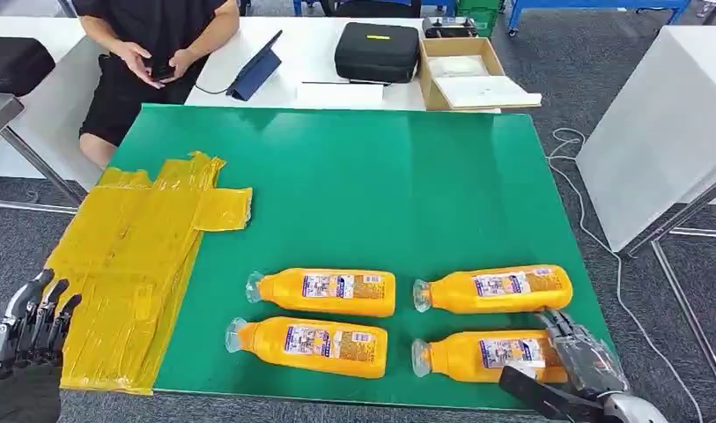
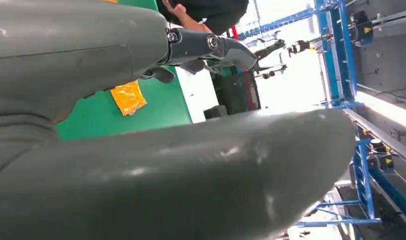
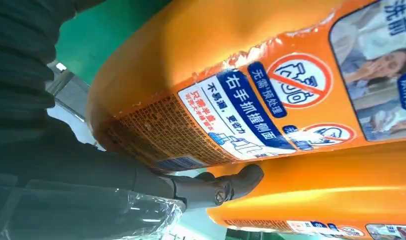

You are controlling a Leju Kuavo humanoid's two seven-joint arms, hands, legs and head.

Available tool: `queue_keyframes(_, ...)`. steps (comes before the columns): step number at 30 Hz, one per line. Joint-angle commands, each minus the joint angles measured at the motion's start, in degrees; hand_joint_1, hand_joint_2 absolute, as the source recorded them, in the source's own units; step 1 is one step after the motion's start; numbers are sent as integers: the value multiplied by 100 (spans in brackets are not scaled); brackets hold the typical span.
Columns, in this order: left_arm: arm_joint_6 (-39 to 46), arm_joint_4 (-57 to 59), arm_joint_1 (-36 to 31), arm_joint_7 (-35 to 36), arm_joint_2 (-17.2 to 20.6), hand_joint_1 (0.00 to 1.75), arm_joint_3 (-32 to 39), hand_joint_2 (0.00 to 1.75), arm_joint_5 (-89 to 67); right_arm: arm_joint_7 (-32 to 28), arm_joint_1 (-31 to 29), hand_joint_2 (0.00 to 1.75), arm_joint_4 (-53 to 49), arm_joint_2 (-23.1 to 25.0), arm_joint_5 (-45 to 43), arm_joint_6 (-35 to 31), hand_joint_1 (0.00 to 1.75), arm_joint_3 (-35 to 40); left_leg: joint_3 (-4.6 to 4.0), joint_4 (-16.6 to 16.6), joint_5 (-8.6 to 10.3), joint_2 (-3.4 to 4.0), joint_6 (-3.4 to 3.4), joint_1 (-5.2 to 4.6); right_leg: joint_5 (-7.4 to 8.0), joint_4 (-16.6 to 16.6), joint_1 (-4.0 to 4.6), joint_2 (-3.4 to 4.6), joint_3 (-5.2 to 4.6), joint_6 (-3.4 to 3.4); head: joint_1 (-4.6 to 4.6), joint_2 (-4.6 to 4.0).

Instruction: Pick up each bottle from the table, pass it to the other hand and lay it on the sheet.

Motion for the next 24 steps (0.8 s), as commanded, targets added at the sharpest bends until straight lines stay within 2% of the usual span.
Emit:
queue_keyframes(1, 34, 365, -102, -26, 232, 0, -220, 0, -84, 29, -17, 175, 723, 215, -121, 188, 0, 192, 6, -11, 12, -12, -21, 10, 13, -22, 9, -16, 10, -9, 0, 0)
queue_keyframes(8, 149, 438, -160, -21, 354, 0, -296, 0, -62, 73, -1, 175, 646, 297, -149, 204, 0, 175, 36, -9, -9, -6, -20, 4, 2, -13, 4, -8, -6, -4, 0, 0)
queue_keyframes(10, 149, 438, -160, -21, 354, 0, -296, 0, -62, 73, -1, 175, 646, 297, -149, 204, 0, 175, 14, -12, 6, -13, -36, 12, 18, -25, 11, -18, -20, -10, 0, 0)
queue_keyframes(11, 149, 438, -160, -21, 354, 0, -296, 0, -62, 73, -1, 175, 646, 297, -149, 204, 0, 175, 40, -9, -7, -8, -23, 4, 5, -15, 5, -9, 1, -2, 0, 0)
queue_keyframes(15, 149, 438, -160, -21, 354, 0, -296, 0, -62, 73, -1, 175, 646, 297, -149, 204, 0, 175, 16, -14, 9, -14, -37, 11, 22, -30, 11, -18, -16, -7, 0, 0)
queue_keyframes(16, 149, 438, -160, -21, 354, 0, -296, 0, -62, 73, -1, 175, 646, 297, -149, 204, 0, 175, 37, -10, -1, -10, -25, 6, 11, -20, 6, -9, 0, -2, 0, 0)
queue_keyframes(24, 244, 448, -153, -1, 433, 0, -356, 0, -16, 103, -20, 175, 596, 418, -102, 218, 0, 148, 32, -10, 2, -11, -29, 9, 15, -24, 8, -10, -4, -3, 0, 0)
